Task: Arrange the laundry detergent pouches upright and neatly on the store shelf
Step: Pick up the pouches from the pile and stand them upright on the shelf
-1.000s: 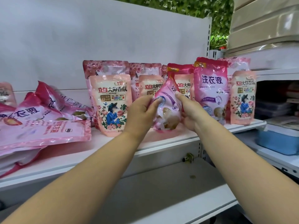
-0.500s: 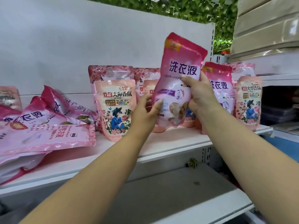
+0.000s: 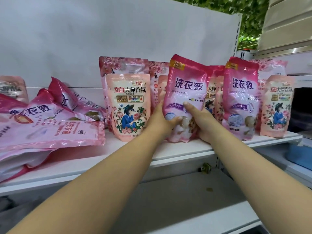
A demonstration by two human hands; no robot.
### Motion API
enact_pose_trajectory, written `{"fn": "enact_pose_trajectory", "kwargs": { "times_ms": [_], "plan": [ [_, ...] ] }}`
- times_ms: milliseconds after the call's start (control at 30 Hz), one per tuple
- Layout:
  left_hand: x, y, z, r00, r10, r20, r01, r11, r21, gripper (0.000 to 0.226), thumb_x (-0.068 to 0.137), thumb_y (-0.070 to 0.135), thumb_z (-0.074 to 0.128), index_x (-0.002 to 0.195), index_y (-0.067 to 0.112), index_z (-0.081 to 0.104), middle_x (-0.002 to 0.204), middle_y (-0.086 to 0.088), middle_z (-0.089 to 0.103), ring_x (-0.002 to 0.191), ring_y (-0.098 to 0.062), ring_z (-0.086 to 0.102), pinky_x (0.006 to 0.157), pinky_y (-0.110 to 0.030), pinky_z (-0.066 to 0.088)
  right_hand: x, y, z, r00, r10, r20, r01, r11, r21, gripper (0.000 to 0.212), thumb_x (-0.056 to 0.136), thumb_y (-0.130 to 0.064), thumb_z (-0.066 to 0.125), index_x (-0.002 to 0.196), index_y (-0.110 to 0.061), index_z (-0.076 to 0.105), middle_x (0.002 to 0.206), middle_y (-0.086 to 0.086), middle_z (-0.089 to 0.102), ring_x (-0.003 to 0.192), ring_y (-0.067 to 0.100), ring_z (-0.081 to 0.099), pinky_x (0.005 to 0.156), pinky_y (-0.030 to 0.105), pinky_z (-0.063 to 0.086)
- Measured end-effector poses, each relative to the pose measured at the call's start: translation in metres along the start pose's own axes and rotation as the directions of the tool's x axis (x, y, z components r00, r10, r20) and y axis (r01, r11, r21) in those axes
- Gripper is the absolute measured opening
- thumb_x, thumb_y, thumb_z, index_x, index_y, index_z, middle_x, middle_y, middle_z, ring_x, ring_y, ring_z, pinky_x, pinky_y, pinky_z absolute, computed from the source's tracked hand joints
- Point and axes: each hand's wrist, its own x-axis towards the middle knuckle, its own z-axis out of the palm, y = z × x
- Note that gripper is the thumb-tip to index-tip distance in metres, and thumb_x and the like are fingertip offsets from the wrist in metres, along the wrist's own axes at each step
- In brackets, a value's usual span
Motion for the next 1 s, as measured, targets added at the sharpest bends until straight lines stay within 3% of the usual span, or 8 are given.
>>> {"fn": "enact_pose_trajectory", "kwargs": {
  "times_ms": [100, 267, 467, 600, 667, 800, 933, 1000],
  "plan": [
    [0.001, -0.002, 0.0, 0.998, 0.01, -0.056, -0.01, 1.0, -0.014, 0.07, 0.08, 0.022, 0.072, 0.137, 0.019, 0.032, 0.125, -0.006, 0.057, 0.108, -0.025, 0.057, 0.095, -0.036, 0.046, 0.001, -0.003, 0.007, 0.975, -0.204, -0.088, 0.187, 0.966, -0.176, 0.076, 0.065, -0.049, 0.075, 0.124, -0.006, 0.051, 0.11, 0.008, 0.064, 0.101, 0.026, 0.062, 0.09, 0.042, 0.051],
    [0.001, 0.0, -0.002, 0.987, 0.061, -0.15, -0.073, 0.994, -0.076, 0.067, 0.083, 0.014, 0.068, 0.14, 0.017, 0.032, 0.119, -0.006, 0.058, 0.096, -0.018, 0.058, 0.084, -0.028, 0.048, -0.006, -0.013, 0.02, 0.89, -0.444, -0.101, 0.416, 0.883, -0.22, 0.079, 0.061, -0.049, 0.076, 0.12, -0.002, 0.053, 0.11, 0.01, 0.066, 0.102, 0.023, 0.063, 0.093, 0.038, 0.051],
    [0.0, -0.001, -0.003, 0.998, 0.007, -0.065, -0.015, 0.993, -0.117, 0.072, 0.086, 0.012, 0.064, 0.144, 0.023, 0.022, 0.127, -0.006, 0.054, 0.096, -0.02, 0.057, 0.087, -0.032, 0.047, -0.001, -0.003, 0.015, 0.963, -0.265, 0.052, 0.27, 0.957, -0.108, 0.066, 0.081, -0.039, 0.065, 0.136, -0.015, 0.039, 0.121, -0.003, 0.059, 0.114, 0.015, 0.055, 0.1, 0.032, 0.044],
    [0.0, -0.005, -0.002, 0.998, -0.039, 0.047, 0.043, 0.995, -0.092, 0.092, 0.079, 0.014, 0.072, 0.146, 0.023, 0.009, 0.141, -0.005, 0.042, 0.122, -0.024, 0.047, 0.104, -0.037, 0.038, 0.003, 0.003, 0.002, 0.993, 0.002, 0.115, 0.0, 1.0, -0.013, 0.106, 0.047, -0.073, 0.073, 0.136, -0.023, 0.044, 0.133, 0.004, 0.054, 0.125, 0.026, 0.048, 0.11, 0.047, 0.031],
    [0.0, -0.007, -0.001, 0.994, -0.084, 0.068, 0.088, 0.994, -0.06, 0.1, 0.073, 0.013, 0.076, 0.146, 0.024, 0.009, 0.139, -0.007, 0.043, 0.123, -0.027, 0.046, 0.105, -0.045, 0.039, -0.002, 0.002, -0.001, 0.977, 0.064, 0.202, -0.07, 0.997, 0.021, 0.091, 0.045, -0.062, 0.079, 0.119, -0.014, 0.057, 0.108, 0.004, 0.068, 0.107, 0.025, 0.06, 0.103, 0.043, 0.039],
    [0.001, -0.011, -0.001, 0.997, -0.082, 0.005, 0.082, 0.997, -0.014, 0.089, 0.069, 0.014, 0.079, 0.14, 0.021, 0.026, 0.126, -0.006, 0.052, 0.112, -0.026, 0.053, 0.096, -0.041, 0.047, -0.003, 0.004, -0.002, 0.966, -0.097, 0.241, 0.085, 0.995, 0.058, 0.048, 0.065, -0.027, 0.073, 0.109, -0.015, 0.059, 0.092, 0.004, 0.071, 0.09, 0.023, 0.067, 0.084, 0.038, 0.053],
    [-0.001, -0.005, -0.001, 0.996, 0.037, -0.08, -0.037, 0.999, 0.012, 0.095, 0.072, 0.009, 0.077, 0.146, 0.022, 0.018, 0.12, -0.001, 0.054, 0.099, -0.015, 0.051, 0.084, -0.027, 0.044, -0.004, 0.0, 0.007, 0.955, -0.286, 0.076, 0.288, 0.958, -0.007, 0.054, 0.064, -0.024, 0.076, 0.111, -0.012, 0.053, 0.091, 0.001, 0.066, 0.088, 0.018, 0.065, 0.08, 0.032, 0.054],
    [-0.003, 0.0, -0.001, 0.987, 0.086, -0.138, -0.085, 0.996, 0.007, 0.087, 0.074, 0.011, 0.076, 0.143, 0.02, 0.024, 0.103, 0.006, 0.054, 0.094, -0.011, 0.05, 0.082, -0.024, 0.043, -0.003, -0.002, 0.01, 0.935, -0.354, -0.006, 0.354, 0.935, 0.025, 0.034, 0.072, -0.01, 0.073, 0.1, -0.011, 0.054, 0.081, -0.005, 0.065, 0.073, 0.007, 0.065, 0.068, 0.021, 0.055]
  ]
}}
